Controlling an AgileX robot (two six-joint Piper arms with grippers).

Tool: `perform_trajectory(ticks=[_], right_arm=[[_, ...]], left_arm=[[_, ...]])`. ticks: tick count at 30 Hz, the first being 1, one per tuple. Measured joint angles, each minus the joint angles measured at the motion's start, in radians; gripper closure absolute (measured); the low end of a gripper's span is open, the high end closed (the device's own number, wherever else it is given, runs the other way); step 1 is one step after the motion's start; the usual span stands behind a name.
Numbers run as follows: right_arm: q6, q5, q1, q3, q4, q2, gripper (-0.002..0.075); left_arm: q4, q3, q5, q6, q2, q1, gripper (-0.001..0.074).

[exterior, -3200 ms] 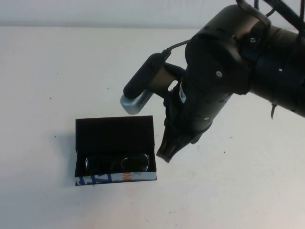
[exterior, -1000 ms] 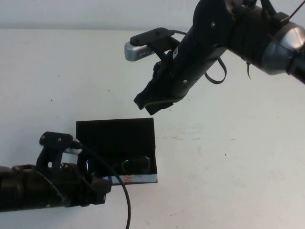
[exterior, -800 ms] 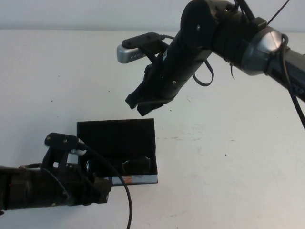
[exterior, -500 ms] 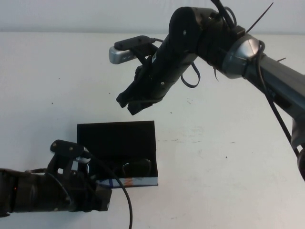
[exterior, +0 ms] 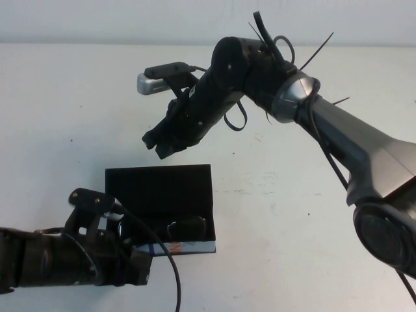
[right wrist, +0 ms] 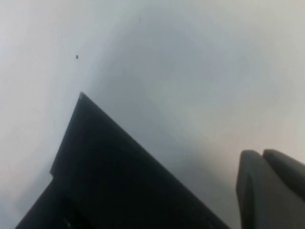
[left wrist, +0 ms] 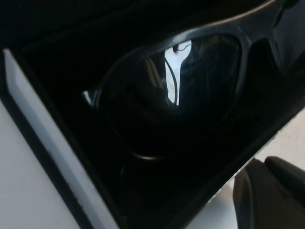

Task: Return glasses to glasses case
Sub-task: Close the glasses case

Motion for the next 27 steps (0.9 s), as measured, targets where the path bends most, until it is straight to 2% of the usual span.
perform_trajectory(ticks=[11, 19, 27], right_arm=[[-0.002, 0.123, 0.0, -0.071, 0.009, 0.043, 0.0738], [0.011, 0.133, 0.0, -0.112, 0.022, 0.036, 0.0737], [0.024, 0.137, 0.004, -0.112, -0.049, 0.043, 0.0737]], left_arm=[[0.0, 0.0, -0.002, 0.0, 0.0, 0.0, 0.0735], [0.0, 0.0, -0.007, 0.0, 0.0, 0.0, 0.0735], [0.0, 0.0, -0.014, 0.0, 0.0, 0.0, 0.0735]])
